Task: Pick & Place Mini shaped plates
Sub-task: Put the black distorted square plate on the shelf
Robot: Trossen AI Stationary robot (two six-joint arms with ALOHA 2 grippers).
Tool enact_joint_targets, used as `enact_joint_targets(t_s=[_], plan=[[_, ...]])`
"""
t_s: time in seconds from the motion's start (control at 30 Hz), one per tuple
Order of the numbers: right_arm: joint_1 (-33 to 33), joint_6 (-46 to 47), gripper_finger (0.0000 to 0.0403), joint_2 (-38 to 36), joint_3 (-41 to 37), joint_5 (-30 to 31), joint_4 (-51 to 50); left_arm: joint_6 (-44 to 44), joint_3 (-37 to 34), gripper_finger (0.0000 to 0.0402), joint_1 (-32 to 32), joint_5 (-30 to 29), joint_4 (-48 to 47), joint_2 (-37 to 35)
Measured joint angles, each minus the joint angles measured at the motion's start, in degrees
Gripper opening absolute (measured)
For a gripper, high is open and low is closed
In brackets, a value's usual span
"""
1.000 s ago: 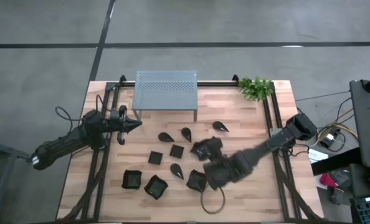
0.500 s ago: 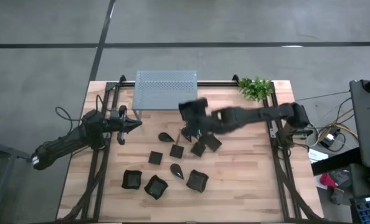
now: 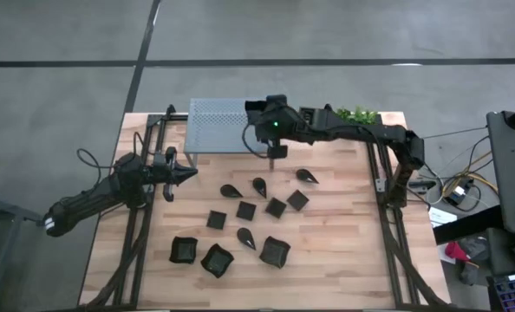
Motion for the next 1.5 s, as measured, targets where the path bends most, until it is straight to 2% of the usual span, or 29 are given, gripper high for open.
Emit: enact_joint_targets(t_s=[0.37, 0.73, 0.87, 1.5], plan=[[-5.5, -1.6, 0.0008, 7.9, 3.8, -0.3, -2.3, 0.0, 0.0, 0.0003, 0.0, 0.0, 0.0, 0.0], [-6.2, -1.1, 0.0008, 17.4, 18.9, -1.2, -13.0, 0.0, 0.0, 0.0003, 0.0, 0.0, 0.0, 0.0], [-6.3, -1.0, 0.0008, 19.7, 22.0, -0.8, -16.2, 0.0, 0.0, 0.0003, 0.0, 0.0, 0.0, 0.0], [-6.5, -0.5, 0.0008, 19.6, 21.2, 1.4, -17.4, 0.0, 0.0, 0.0003, 0.0, 0.0, 0.0, 0.0]])
